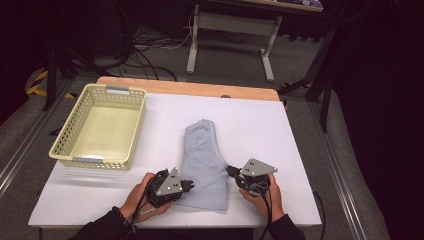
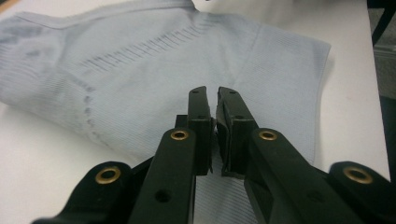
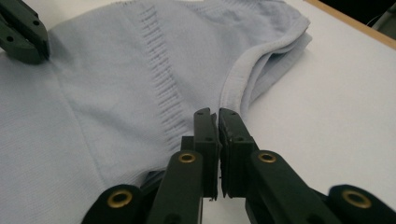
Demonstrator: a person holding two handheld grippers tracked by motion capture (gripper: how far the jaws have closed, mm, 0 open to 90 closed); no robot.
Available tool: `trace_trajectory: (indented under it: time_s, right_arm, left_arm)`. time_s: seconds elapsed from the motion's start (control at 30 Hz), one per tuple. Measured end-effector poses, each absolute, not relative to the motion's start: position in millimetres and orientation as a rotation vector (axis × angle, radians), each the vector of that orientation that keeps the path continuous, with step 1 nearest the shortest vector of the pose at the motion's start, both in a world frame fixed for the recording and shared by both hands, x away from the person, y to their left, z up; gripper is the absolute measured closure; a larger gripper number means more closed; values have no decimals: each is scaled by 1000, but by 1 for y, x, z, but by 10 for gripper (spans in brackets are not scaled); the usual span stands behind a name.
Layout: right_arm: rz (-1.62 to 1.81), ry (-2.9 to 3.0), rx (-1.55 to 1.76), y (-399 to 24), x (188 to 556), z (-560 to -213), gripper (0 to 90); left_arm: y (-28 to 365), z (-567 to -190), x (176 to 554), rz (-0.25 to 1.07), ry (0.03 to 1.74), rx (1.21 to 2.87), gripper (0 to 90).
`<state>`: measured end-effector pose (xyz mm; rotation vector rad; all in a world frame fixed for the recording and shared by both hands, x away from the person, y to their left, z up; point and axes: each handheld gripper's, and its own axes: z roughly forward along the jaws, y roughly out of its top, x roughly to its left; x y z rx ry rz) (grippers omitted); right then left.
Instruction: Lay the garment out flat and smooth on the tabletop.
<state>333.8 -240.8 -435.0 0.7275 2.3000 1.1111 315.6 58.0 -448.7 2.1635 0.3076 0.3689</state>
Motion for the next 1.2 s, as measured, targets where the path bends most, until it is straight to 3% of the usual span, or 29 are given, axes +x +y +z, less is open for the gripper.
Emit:
trace_trajectory:
  time_s: [0.27,0.8,0.97,1.1,1.2]
  right_arm:
    - [1180,2246,740,-255,319,-431,758]
    - [1158,2311,869,-250,301,-449,316]
    - [1132,2359,945,-242,299,-456,187]
    - [1124,2398,1008,-239,303,-461,178]
    - [1119,2398,1055,-239,306,-461,165]
  left_arm:
    - [70,-441,317,419,331,2156,808]
    - [99,-446,312,452,376,2179,577]
    - [107,-450,308,462,439,2172,406]
    - [113,-452,305,457,497,2153,251]
    - [116,-452,303,467,525,2140,188]
